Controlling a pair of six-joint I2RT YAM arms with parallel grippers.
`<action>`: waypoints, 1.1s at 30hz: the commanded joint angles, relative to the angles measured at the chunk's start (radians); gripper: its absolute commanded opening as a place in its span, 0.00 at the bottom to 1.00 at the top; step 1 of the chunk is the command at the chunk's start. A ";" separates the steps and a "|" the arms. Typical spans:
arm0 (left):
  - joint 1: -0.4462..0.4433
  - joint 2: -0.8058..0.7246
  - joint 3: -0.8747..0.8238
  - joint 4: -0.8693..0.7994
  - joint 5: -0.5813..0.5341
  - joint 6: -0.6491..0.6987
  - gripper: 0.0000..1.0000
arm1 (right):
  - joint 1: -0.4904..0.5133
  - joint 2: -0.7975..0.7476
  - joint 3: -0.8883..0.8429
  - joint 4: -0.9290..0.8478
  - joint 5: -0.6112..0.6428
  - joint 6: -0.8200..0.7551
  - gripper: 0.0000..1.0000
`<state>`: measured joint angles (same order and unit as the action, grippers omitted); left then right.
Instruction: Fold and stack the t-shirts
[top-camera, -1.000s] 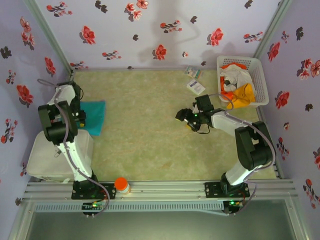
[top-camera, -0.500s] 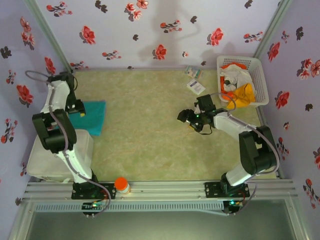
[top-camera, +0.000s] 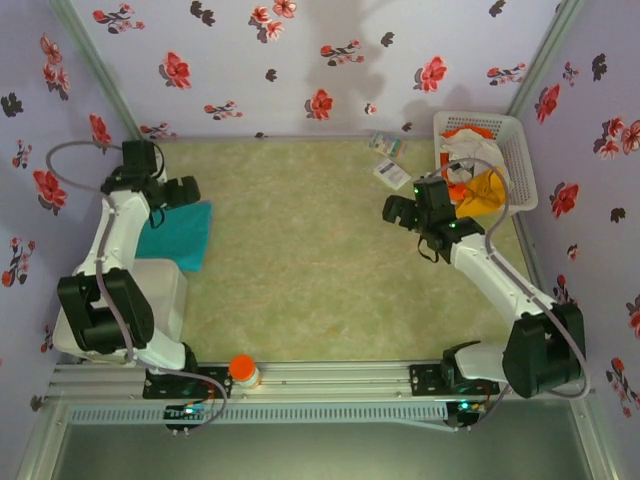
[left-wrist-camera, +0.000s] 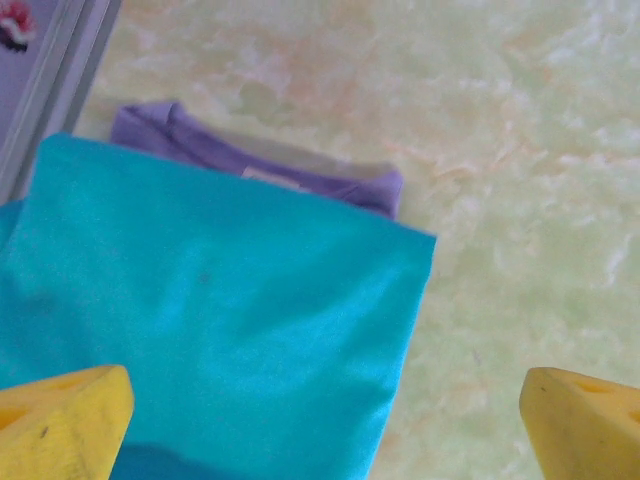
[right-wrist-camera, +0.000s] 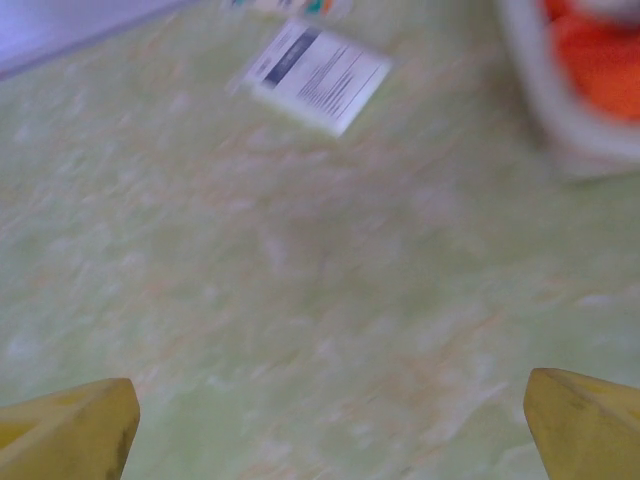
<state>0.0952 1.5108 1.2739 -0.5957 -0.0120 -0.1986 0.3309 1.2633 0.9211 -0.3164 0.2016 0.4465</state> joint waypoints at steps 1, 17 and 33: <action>0.001 -0.051 -0.118 0.341 -0.001 -0.018 1.00 | -0.011 -0.047 -0.082 0.087 0.218 -0.129 0.99; -0.033 -0.171 -0.746 1.094 -0.091 0.111 1.00 | -0.107 -0.120 -0.460 0.620 0.290 -0.310 0.99; -0.064 0.020 -0.879 1.463 -0.065 0.146 1.00 | -0.208 0.072 -0.576 1.050 0.182 -0.361 0.99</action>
<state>0.0410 1.4929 0.4274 0.7204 -0.0769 -0.0883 0.1326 1.3067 0.3176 0.6350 0.4068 0.1219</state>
